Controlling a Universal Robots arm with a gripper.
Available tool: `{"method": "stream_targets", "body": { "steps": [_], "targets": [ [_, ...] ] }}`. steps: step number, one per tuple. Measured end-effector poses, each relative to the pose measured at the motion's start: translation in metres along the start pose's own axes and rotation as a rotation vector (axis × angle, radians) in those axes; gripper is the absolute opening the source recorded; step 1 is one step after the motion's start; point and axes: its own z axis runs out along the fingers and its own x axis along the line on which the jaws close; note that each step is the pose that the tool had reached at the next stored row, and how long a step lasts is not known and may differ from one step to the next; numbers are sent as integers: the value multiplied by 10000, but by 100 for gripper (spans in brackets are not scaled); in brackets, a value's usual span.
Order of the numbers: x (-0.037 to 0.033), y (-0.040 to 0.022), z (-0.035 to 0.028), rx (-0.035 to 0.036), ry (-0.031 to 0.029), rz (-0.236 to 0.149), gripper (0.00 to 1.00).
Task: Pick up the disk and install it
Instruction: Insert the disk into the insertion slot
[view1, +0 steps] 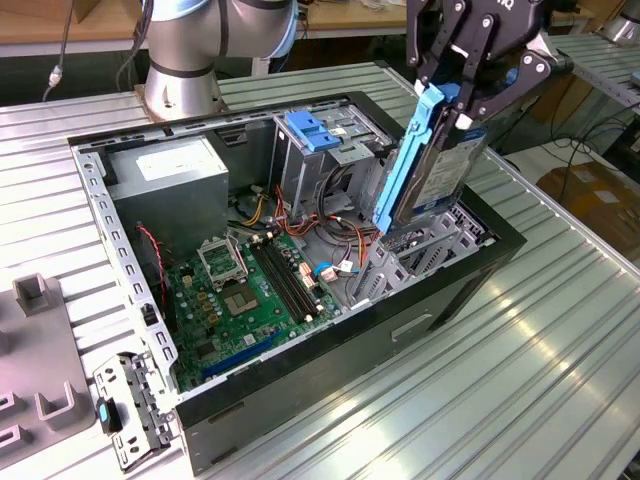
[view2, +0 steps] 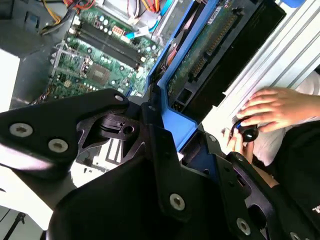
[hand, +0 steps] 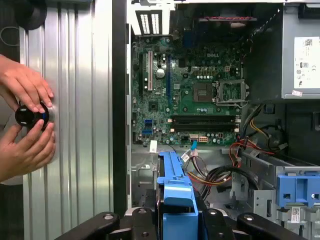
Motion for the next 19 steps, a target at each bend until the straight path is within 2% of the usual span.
{"method": "stream_targets", "body": {
  "steps": [2,3,12,15,19],
  "targets": [
    [-3,-157,43,0,5,0,37],
    [-5,-201,66,0,5,-1,37],
    [-7,-240,218,1,4,-18,37],
    [-11,-277,246,1,5,-18,37],
    [-11,-280,259,1,6,-17,37]
  ]
}}
